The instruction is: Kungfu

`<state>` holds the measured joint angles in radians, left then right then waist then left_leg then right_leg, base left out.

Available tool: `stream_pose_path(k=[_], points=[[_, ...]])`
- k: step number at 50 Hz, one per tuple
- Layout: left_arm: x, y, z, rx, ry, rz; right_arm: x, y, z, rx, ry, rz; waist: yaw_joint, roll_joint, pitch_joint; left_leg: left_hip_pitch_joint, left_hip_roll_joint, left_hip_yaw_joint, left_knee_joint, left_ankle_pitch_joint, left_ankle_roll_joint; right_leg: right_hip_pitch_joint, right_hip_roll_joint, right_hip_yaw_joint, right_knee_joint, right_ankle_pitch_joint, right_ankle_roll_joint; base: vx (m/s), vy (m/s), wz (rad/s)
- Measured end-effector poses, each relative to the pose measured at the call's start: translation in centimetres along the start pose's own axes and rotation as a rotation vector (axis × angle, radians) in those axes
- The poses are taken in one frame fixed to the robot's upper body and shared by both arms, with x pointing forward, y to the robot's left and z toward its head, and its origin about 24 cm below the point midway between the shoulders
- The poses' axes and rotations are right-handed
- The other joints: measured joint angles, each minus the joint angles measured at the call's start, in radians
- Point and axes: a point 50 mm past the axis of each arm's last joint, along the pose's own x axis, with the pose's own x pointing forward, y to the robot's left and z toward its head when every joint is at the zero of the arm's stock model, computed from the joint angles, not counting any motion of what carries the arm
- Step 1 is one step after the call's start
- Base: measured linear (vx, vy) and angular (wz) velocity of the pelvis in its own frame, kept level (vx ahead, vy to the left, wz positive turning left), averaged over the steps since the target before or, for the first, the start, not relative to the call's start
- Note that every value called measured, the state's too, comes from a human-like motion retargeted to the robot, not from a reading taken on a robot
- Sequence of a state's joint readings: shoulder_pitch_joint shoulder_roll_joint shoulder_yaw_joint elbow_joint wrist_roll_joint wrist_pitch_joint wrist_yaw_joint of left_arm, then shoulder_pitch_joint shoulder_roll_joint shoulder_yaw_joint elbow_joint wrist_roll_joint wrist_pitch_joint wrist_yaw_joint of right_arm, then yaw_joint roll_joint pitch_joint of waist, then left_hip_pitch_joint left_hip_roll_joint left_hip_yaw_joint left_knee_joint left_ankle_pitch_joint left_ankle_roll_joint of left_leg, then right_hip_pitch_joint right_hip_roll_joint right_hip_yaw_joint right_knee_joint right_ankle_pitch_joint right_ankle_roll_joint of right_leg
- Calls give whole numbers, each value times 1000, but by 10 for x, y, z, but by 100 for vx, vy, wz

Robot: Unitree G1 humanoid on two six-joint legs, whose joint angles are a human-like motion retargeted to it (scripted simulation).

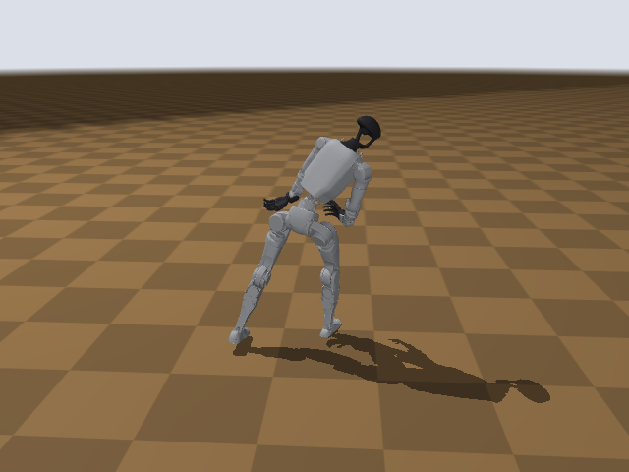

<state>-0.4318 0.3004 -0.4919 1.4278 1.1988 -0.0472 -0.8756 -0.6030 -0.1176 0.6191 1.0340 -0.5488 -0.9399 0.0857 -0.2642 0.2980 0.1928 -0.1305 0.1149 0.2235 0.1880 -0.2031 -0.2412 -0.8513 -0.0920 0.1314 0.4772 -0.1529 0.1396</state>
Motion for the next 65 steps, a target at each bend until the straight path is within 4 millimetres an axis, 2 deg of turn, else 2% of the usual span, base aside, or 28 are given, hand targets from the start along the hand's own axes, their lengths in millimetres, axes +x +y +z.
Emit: stream_pose_path(k=[6, 10, 13, 17, 20, 22, 25, 28, 32, 35, 39, 43, 45, 47, 48, 49, 50, 52, 55, 57, 60, 61, 63, 65], points=[[1, 3, -34, -215, -76, 244, -16, -64, 4, 144, -76, -310, 0, -78, -90, -71, 37, 87, 86, 110, -20, 115, -149, -142, -26, -28, 11, 7, -7, 195], [1, -2, -48, -401, -253, 320, -32, -92, -5, 309, -58, -481, 44, -154, -142, -85, 49, 221, 143, 111, 20, 201, -205, -219, -76, -10, 33, 16, 5, 110], [-2, -5, -52, -567, -484, 341, -50, -103, -21, 554, -43, -568, 69, -208, -175, -79, 60, 294, 154, 80, 47, 254, -246, -284, -107, -5, 56, 18, 18, 88], [-12, -4, -48, -784, -848, 362, -83, -95, -42, 860, -46, -671, 91, -257, -213, -116, 55, 184, 187, 10, 59, 328, -276, -352, -153, 10, 77, 21, 41, 89], [-24, 0, -42, -912, -1136, 336, -117, -74, -54, 1009, -34, -775, 108, -306, -259, -167, 32, 144, 232, -51, 117, 363, -310, -382, -194, 19, 75, 29, 53, 84], [-31, 2, -35, -984, -1336, 277, -147, -52, -60, 1083, -2, -861, 134, -339, -298, -207, 10, 124, 251, -70, 141, 378, -335, -415, -227, 6, 59, 29, 45, 66], [-36, 2, -19, -1090, -1626, 165, -190, -4, -59, 1195, 62, -1001, 177, -372, -356, -241, -12, 133, 241, -95, 175, 404, -354, -466, -284, -34, 9, 28, 63, 51], [-30, -11, -6, -1187, -1809, 36, -217, 59, -46, 1377, 121, -1161, 193, -368, -424, -271, -23, 102, 204, -85, 199, 440, -341, -506, -318, -33, -68, 33, 50, 71], [-14, -39, 9, -1283, -1954, -49, -221, 137, -20, 1695, 109, -1413, 219, -381, -496, -273, -54, 95, 115, -32, 228, 435, -286, -448, -260, -12, -39, 29, 32, 46], [-2, -67, 19, -1371, -2056, -61, -211, 182, 3, 1941, 5, -1592, 231, -401, -529, -246, -75, 123, 32, 11, 242, 408, -193, -337, -152, -20, -16, 19, 19, 13], [15, -104, 43, -1575, -2227, -158, -201, 221, 35, 2164, -138, -1738, 211, -395, -557, -224, -96, 119, -33, 38, 256, 401, -38, -261, -59, -94, -4, 15, 17, 26], [21, -130, 74, -1760, -2390, -284, -187, 244, 61, 2308, -208, -1726, 161, -407, -567, -212, -138, 95, -50, 42, 270, 419, 83, -236, -71, -160, -7, 10, 9, 36], [24, -139, 85, -1815, -2401, -329, -182, 251, 69, 2364, -205, -1710, 138, -428, -560, -198, -175, 91, -51, 40, 277, 444, 119, -221, -132, -142, 21, 2, 10, 40], [26, -144, 86, -1825, -2364, -313, -183, 250, 68, 2370, -228, -1705, 127, -447, -549, -177, -207, 88, -54, 40, 292, 470, 132, -233, -182, -15, -79, 0, 12, 1], [26, -144, 83, -1821, -2343, -288, -183, 249, 65, 2371, -219, -1689, 137, -451, -551, -173, -209, 101, -56, 40, 294, 489, 128, -251, -198, -14, -112, -1, 15, -40], [27, -143, 79, -1811, -2318, -271, -186, 247, 62, 2362, -196, -1671, 147, -453, -551, -173, -212, 109, -56, 41, 293, 494, 116, -246, -197, -25, -86, -3, 18, -44], [27, -141, 74, -1800, -2292, -257, -190, 244, 58, 2347, -167, -1651, 156, -454, -552, -174, -216, 114, -56, 44, 292, 494, 100, -231, -187, -41, -31, -1, 21, 21], [28, -132, 65, -1767, -2214, -271, -204, 239, 52, 2286, -99, -1605, 142, -430, -551, -175, -223, 69, -59, 55, 290, 468, 146, -155, -161, -38, 18, 4, 25, 72], [30, -114, 49, -1701, -2022, -292, -232, 229, 43, 2169, 42, -1494, 191, -396, -550, -167, -220, 68, -82, 67, 306, 455, 119, -230, -138, -61, 115, -2, 23, -6], [29, -99, 34, -1610, -1855, -244, -250, 223, 35, 2072, 182, -1411, 235, -390, -542, -169, -189, 81, -90, 79, 290, 459, 135, -275, -149, -96, 122, -20, 1, -55], [25, -76, 8, -1396, -1578, -109, -276, 218, 22, 1888, 486, -1289, 294, -392, -507, -149, -194, 110, -105, 86, 311, 474, 39, -377, -120, -99, 102, -25, 15, -51], [24, -71, -1, -1315, -1470, -55, -283, 217, 17, 1813, 603, -1241, 301, -393, -490, -144, -190, 111, -107, 90, 312, 486, 18, -405, -125, -82, 73, -30, -3, -22], [23, -63, -17, -1168, -1242, 47, -297, 212, 8, 1651, 824, -1122, 304, -388, -453, -134, -180, 102, -110, 97, 314, 509, -1, -433, -143, -58, 41, -35, -13, 7], [24, -57, -25, -1056, -1049, 140, -308, 207, 0, 1481, 1011, -945, 291, -377, -417, -127, -170, 89, -109, 98, 313, 530, -14, -436, -162, -44, 51, -38, -13, 11]])
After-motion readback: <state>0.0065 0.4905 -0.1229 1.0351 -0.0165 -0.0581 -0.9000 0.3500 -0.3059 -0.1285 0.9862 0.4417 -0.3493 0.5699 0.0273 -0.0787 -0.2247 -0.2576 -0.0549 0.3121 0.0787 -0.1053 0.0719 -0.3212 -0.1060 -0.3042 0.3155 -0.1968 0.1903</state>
